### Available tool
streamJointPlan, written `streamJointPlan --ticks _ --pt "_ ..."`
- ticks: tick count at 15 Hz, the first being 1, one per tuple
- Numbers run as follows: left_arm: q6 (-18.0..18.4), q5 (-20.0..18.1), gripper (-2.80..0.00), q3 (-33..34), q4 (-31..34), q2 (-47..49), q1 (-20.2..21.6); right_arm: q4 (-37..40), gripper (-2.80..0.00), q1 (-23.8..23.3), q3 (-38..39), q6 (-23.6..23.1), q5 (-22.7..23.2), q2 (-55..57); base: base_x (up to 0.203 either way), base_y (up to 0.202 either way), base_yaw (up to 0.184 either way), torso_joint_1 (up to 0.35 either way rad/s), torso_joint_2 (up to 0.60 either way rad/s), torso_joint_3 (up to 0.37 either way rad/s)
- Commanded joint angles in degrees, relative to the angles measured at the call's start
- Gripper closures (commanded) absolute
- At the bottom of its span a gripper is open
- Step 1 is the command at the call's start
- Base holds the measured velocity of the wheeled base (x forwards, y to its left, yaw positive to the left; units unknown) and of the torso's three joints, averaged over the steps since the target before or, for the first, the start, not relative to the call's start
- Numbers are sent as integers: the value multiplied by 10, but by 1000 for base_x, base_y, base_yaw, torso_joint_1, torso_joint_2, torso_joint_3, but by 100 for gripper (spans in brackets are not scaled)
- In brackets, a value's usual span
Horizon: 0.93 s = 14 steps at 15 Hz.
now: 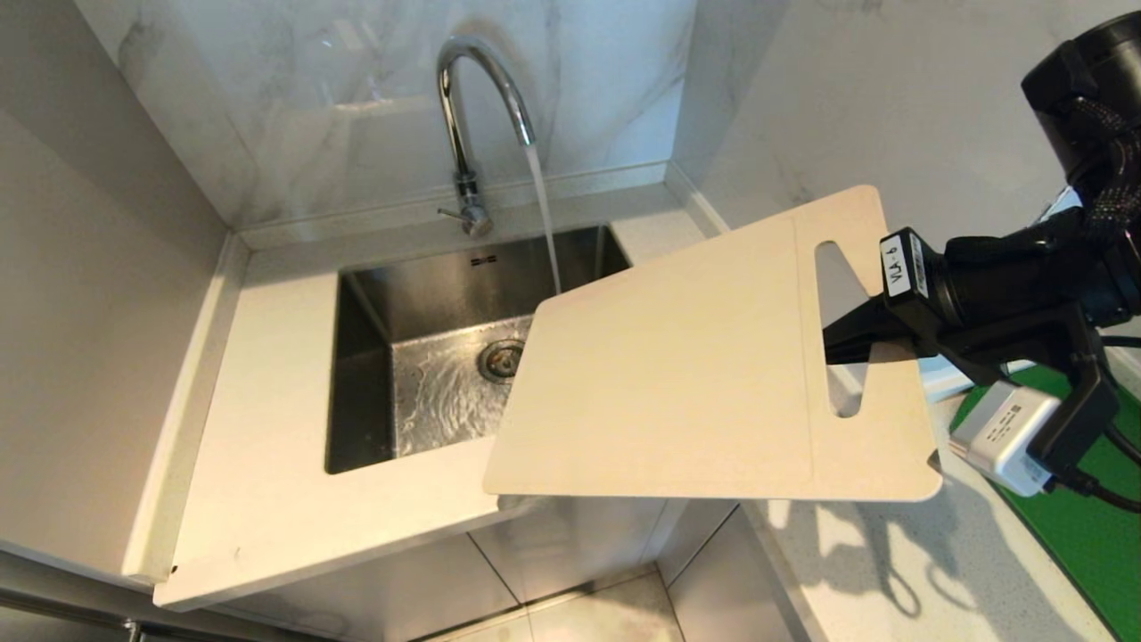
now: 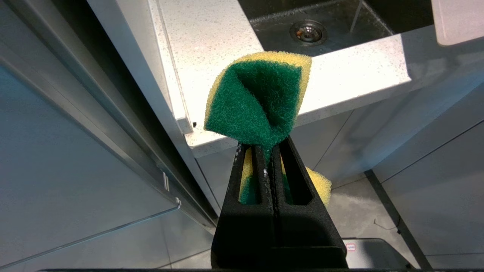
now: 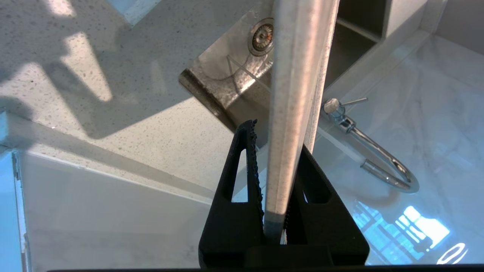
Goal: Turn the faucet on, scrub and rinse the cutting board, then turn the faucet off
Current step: Pick up the cutting board
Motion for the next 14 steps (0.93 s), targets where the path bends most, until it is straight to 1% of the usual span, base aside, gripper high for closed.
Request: streamJointPlan --ticks 1,14 --pt "0 0 0 1 0 -2 0 3 0 0 1 -8 2 -3 0 0 0 0 0 0" --pt "1 0 0 1 0 -2 0 1 0 0 5 -13 3 1 0 0 0 0 0 0"
